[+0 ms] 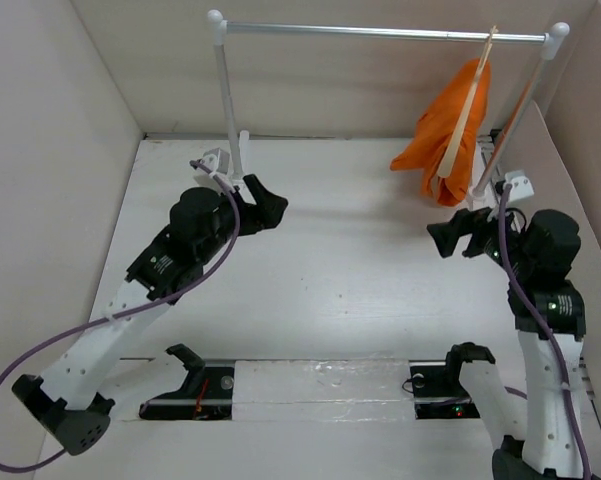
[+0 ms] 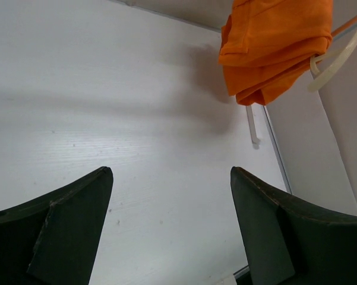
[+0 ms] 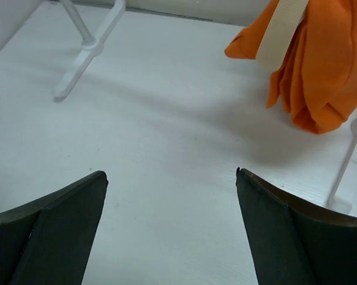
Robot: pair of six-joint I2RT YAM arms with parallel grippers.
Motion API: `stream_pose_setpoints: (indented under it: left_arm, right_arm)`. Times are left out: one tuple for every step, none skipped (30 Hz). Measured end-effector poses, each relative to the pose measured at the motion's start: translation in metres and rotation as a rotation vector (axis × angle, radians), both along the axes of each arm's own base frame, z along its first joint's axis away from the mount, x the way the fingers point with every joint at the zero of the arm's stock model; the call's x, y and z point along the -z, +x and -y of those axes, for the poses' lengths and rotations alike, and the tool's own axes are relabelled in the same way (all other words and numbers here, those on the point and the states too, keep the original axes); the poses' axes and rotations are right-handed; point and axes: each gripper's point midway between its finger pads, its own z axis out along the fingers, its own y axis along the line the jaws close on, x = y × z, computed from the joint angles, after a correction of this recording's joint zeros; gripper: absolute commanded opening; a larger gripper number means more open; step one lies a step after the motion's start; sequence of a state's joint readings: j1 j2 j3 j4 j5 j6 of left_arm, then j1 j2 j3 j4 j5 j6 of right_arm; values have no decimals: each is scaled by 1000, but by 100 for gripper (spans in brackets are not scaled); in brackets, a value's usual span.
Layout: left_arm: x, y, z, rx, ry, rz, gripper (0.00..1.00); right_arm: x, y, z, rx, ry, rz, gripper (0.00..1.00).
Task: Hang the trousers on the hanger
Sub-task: Hang the hanger with trousers onto the clothesline
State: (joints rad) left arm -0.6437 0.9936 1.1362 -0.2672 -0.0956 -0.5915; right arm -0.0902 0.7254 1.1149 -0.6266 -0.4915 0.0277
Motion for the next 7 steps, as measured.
stream_pose_setpoints:
  left_arm:
    - [2,-6,-6,-7,0,3,77]
    - [5,-12,-12,-13,-3,6,77]
    - [10,-18,-17,-17,-2,4,76]
    - [16,-22,-21,-20,0,-5,76]
    - [20,-26,-23,-21,2,-10,76]
    - [26,-28,-25,-22,6,-17,76]
    - [31,-30,-26,-22,9,-27,76]
  right_arm:
    - [12,-7,0,5,-9,-17,94]
    - [25,-14,0,12,-17,-31,94]
    - [42,-23,0,20,-22,-63,94]
    - [57,-31,2,33,-27,-94,94]
    - [70,-38,3,42,-27,-123,94]
    - [81,-43,4,50,-28,-146,94]
    - [89,-47,5,55,-27,-168,94]
